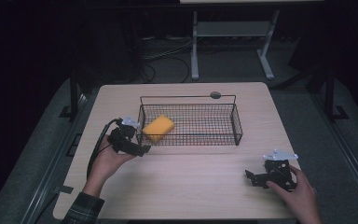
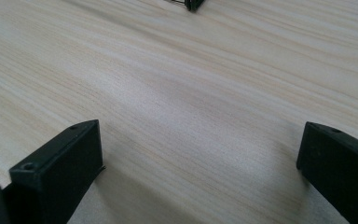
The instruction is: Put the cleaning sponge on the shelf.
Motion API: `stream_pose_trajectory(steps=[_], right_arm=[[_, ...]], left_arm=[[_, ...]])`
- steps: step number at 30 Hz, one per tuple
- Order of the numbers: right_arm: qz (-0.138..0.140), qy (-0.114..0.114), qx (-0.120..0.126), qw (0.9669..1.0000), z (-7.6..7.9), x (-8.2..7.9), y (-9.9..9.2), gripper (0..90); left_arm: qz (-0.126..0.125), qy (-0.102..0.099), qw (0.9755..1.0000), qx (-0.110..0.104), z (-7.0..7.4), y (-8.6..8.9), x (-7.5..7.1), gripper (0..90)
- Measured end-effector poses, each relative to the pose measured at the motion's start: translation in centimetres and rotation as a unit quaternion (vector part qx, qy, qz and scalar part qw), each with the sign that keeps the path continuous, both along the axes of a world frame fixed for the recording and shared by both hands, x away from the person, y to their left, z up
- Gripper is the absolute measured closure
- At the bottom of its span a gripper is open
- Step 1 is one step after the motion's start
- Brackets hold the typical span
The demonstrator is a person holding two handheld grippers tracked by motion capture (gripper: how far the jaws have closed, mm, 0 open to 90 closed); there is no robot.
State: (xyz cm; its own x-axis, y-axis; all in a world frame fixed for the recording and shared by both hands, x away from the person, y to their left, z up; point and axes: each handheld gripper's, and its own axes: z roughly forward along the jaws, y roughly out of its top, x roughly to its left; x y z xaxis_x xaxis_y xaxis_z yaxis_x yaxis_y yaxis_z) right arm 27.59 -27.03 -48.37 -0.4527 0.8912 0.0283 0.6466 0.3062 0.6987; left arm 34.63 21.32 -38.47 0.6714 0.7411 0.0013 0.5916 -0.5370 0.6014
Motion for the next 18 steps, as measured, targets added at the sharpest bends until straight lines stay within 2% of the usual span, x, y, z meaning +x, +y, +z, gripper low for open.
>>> stream_pose_trajectory(steps=[11,18], right_arm=[[-0.001,0.0,0.0,1.0,0.0,0.0,0.0,0.0],[0.0,0.0,0.0,1.0,0.0,0.0,0.0,0.0]], left_arm=[[0.016,-0.01,0.9998,-0.007,-1.7,1.9,-2.4,14.3],[0.022,-0.016,0.9996,-0.004,-3.2,2.9,-4.0,14.3]])
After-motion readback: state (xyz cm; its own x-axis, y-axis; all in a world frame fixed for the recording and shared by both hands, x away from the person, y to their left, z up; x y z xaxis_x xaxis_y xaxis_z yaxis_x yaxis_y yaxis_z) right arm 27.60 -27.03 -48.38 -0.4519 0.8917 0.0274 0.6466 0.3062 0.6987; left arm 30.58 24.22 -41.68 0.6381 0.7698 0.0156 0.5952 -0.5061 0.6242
